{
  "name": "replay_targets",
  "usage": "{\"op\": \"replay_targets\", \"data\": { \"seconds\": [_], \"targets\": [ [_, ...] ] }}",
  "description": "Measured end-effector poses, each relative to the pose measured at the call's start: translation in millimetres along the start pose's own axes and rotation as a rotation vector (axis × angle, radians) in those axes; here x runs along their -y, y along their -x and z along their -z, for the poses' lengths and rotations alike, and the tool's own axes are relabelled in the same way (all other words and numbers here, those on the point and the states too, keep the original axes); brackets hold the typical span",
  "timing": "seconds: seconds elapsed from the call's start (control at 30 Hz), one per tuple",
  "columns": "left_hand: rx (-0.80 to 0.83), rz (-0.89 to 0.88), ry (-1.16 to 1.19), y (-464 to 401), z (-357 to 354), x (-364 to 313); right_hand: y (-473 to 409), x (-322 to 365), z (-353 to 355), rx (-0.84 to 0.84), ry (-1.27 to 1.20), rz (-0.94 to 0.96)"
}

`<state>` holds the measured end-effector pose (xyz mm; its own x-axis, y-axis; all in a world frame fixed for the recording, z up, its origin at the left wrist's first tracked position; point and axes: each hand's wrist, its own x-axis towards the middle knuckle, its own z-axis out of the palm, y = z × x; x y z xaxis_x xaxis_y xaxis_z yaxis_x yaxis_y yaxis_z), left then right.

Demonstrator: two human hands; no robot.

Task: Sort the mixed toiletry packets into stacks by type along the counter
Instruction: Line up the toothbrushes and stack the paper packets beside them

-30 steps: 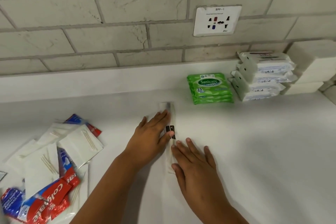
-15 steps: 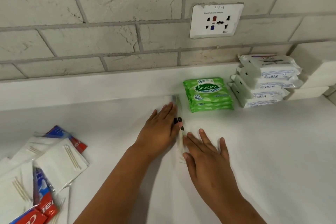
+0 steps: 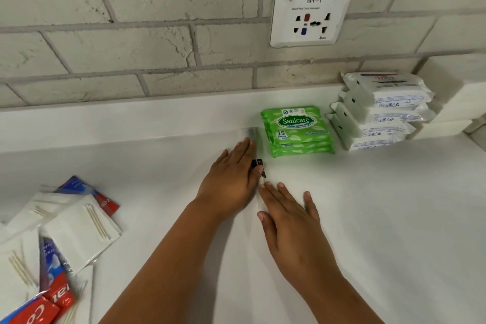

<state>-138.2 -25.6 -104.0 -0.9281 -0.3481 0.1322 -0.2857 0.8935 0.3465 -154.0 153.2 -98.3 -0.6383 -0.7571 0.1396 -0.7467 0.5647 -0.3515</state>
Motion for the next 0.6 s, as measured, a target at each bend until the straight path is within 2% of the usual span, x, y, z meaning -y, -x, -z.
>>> {"op": "replay_targets", "data": {
  "seconds": [0.17,0.33,0.47,0.6],
  "targets": [
    [0.0,0.019,0.006,0.0,0.0,-2.9,-1.2,-0.3,1.1,0.002,-0.005,0.004],
    [-0.056,0.102,0.114,8.7,10.3,-9.8,0.3,0.5,4.0,0.01,-0.035,0.012],
    [-0.121,0.206,0.254,42.1,31.0,-16.4,4.2,3.8,12.3,-0.038,-0.058,0.003],
    [-0.179,0.273,0.195,95.7,66.1,-11.4,16.3,22.2,20.7,-0.085,-0.09,0.017]
  ]
}}
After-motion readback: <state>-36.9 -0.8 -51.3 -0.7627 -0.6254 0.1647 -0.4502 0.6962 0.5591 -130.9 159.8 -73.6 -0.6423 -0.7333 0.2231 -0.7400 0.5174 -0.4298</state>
